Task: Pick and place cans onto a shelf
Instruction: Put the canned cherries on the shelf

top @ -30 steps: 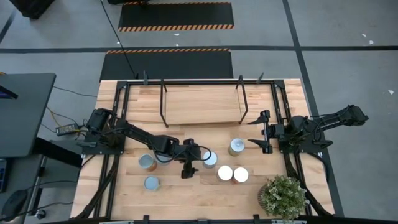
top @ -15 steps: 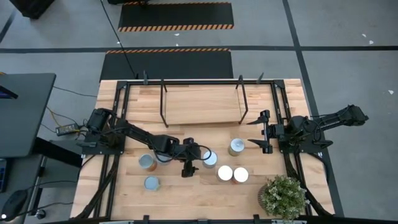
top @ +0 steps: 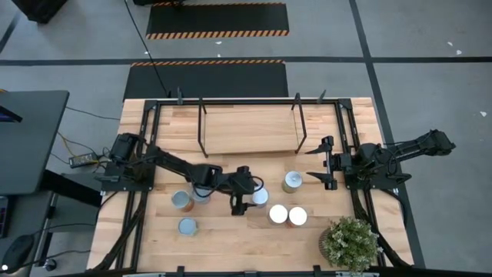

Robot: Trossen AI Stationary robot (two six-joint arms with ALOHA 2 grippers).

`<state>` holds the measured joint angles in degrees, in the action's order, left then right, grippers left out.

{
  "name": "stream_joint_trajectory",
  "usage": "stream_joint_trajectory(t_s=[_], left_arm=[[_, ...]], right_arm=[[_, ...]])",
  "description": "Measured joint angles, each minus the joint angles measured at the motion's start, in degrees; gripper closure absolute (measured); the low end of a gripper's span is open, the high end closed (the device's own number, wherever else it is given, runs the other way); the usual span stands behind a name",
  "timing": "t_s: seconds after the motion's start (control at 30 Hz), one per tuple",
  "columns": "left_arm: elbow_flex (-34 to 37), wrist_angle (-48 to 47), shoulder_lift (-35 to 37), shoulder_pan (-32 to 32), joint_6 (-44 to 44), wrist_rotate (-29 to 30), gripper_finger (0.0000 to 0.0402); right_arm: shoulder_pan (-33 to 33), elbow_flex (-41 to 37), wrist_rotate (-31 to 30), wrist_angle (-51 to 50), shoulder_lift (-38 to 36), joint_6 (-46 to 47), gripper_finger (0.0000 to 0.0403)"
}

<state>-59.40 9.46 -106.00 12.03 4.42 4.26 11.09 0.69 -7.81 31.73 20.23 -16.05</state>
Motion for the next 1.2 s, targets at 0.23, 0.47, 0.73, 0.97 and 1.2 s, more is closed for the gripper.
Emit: stream_joint_trajectory(t_s=[0.23, 0.47, 0.73, 0.97, 1.2], left_arm=[[0.00, 3.61, 0.00, -0.63, -0.92, -1.69, 0.0021], [0.00, 4.13, 0.00, -0.61, -0.60, -1.62, 0.0021], [-0.10, 6.34, -1.21, -1.15, 0.86, -1.02, 0.0022], [-0.07, 5.82, -1.35, -1.63, 0.77, -0.92, 0.0049], [-0.07, 5.62, -1.11, -2.23, 0.87, -1.06, 0.0092]], right_arm=[[0.00, 0.00, 0.00, -0.02, 0.00, -0.04, 0.0080], [0.00, 0.00, 0.00, -0.01, 0.00, -0.06, 0.0080], [0.00, 0.00, 0.00, 0.03, 0.00, -0.02, 0.0080], [-0.01, -0.01, -0.02, 0.08, 0.00, 0.02, 0.0080], [0.00, -0.02, -0.07, -0.07, 0.00, 0.02, 0.0080]])
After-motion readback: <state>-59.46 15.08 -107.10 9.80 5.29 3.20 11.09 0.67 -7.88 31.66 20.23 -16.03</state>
